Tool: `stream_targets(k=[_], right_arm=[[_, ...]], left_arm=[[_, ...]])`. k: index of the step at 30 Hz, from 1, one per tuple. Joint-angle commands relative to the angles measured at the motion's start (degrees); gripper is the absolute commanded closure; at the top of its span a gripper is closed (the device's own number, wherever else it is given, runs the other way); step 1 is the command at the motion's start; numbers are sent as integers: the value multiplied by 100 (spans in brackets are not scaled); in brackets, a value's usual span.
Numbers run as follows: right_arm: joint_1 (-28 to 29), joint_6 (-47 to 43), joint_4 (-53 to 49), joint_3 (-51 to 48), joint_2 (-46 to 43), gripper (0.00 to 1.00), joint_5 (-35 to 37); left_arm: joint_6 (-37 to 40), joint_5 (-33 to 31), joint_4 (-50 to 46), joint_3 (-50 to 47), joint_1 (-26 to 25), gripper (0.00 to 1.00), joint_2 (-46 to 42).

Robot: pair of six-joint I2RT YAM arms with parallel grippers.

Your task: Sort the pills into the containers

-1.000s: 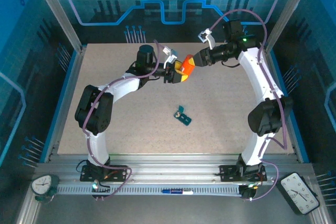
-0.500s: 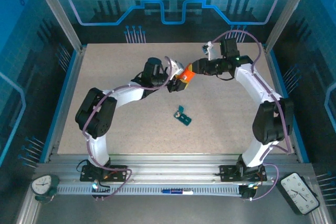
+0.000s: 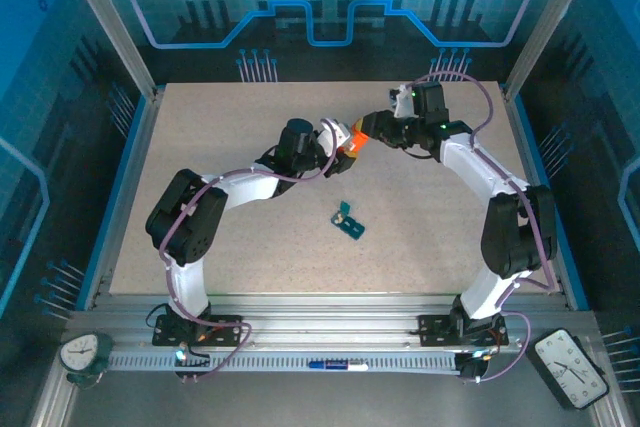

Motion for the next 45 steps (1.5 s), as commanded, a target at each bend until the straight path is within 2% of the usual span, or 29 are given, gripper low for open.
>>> stream_targets(k=[1, 4, 7, 10, 13, 18, 22, 28, 36, 41, 45], right_arm=[[168, 453, 220, 22, 96, 63, -247], [-42, 433, 314, 112, -73, 41, -483], [-236, 192, 297, 212, -357, 27, -779], [-371, -274, 99, 277, -664, 19, -1052], [-500, -743, -73, 211, -991, 16, -1137], [-758, -1048, 204, -59, -1334, 14, -1298], [-715, -1452, -216, 171, -1281, 14, -1169], [-422, -2178, -1170, 837, -995, 12, -968], [-121, -2446, -1621, 1273, -589, 12, -812], [-10, -2543, -1783, 1399, -427, 16, -804], [28, -2583, -1827, 1395, -411, 25, -831]], left_arm=[[194, 570, 1171, 170, -365, 100, -245], [55, 634, 1106, 228, -278, 100, -206], [-246, 815, 1182, 247, -123, 100, -182], [-620, 1176, 1287, 275, 72, 100, -179], [-1071, 1853, 1354, 363, 292, 100, -159], [-1837, 3115, 1408, 656, 537, 100, 4], [-2181, 3650, 1377, 841, 558, 100, 105], [-2252, 3905, 1173, 980, 560, 100, 176], [-2234, 3988, 1068, 999, 557, 100, 173], [-2203, 3984, 1037, 1002, 559, 100, 161], [-2198, 3988, 1023, 1002, 560, 100, 168]])
